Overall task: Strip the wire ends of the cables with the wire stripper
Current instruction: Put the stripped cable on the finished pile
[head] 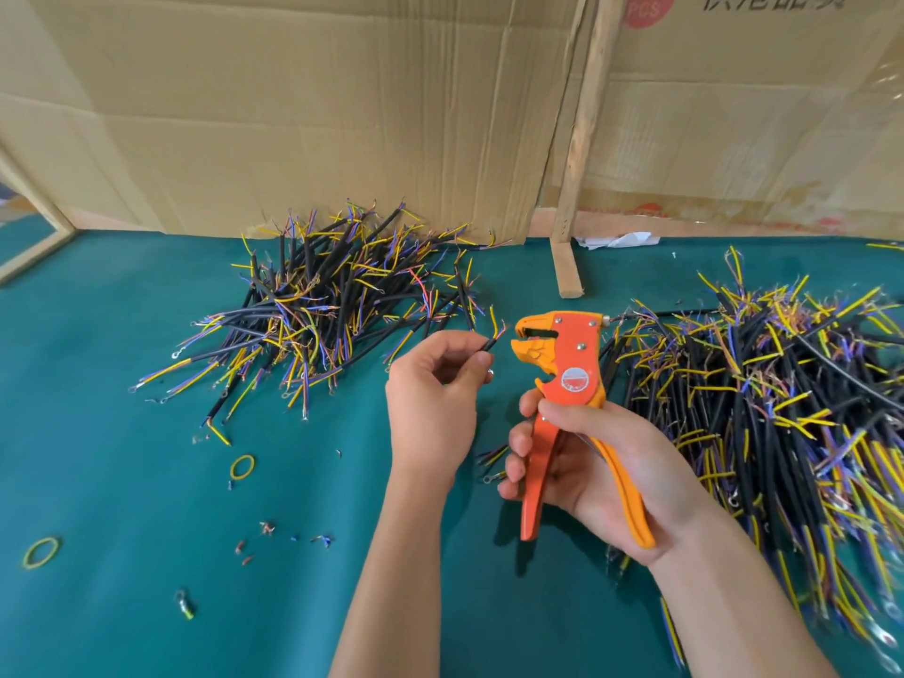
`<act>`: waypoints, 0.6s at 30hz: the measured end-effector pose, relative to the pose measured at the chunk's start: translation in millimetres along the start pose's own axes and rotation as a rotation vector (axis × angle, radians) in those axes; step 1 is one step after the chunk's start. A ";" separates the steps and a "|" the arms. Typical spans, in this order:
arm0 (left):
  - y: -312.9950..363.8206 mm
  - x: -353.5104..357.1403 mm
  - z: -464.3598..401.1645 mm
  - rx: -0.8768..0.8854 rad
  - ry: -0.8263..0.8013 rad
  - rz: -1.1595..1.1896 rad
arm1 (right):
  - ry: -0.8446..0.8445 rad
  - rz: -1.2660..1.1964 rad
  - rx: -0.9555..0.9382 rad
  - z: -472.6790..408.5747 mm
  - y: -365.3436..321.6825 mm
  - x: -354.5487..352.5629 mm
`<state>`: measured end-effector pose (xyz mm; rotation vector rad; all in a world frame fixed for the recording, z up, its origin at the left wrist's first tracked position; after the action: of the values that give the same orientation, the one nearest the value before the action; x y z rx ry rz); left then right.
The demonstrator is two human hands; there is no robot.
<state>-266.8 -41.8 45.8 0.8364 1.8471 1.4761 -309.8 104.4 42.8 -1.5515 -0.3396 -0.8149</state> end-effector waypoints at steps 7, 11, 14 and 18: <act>2.4 1.9 1.1 0.022 -0.035 -0.029 | 0.010 -0.013 0.028 -1.5 2.3 2.1; 2.9 1.7 1.1 0.020 -0.046 -0.076 | 0.009 -0.008 0.028 -2.2 1.5 1.7; 2.6 1.0 0.4 0.017 -0.040 -0.114 | 0.025 0.009 0.040 -1.4 1.1 -0.3; 2.8 0.3 0.2 0.019 -0.032 -0.156 | 0.031 0.044 0.050 0.3 0.6 -1.5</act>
<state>-266.5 -41.0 48.5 0.7041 1.8602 1.3428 -310.4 104.9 41.3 -1.4928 -0.2999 -0.7895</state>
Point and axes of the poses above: each hand's wrist, its own z-axis away from the middle knuckle, its own x-axis out of the palm, y = z × x, the point moved 5 cm from there along -z, towards the middle knuckle, and after that the axes turned 14 degrees about -y, right-handed, at the moved point
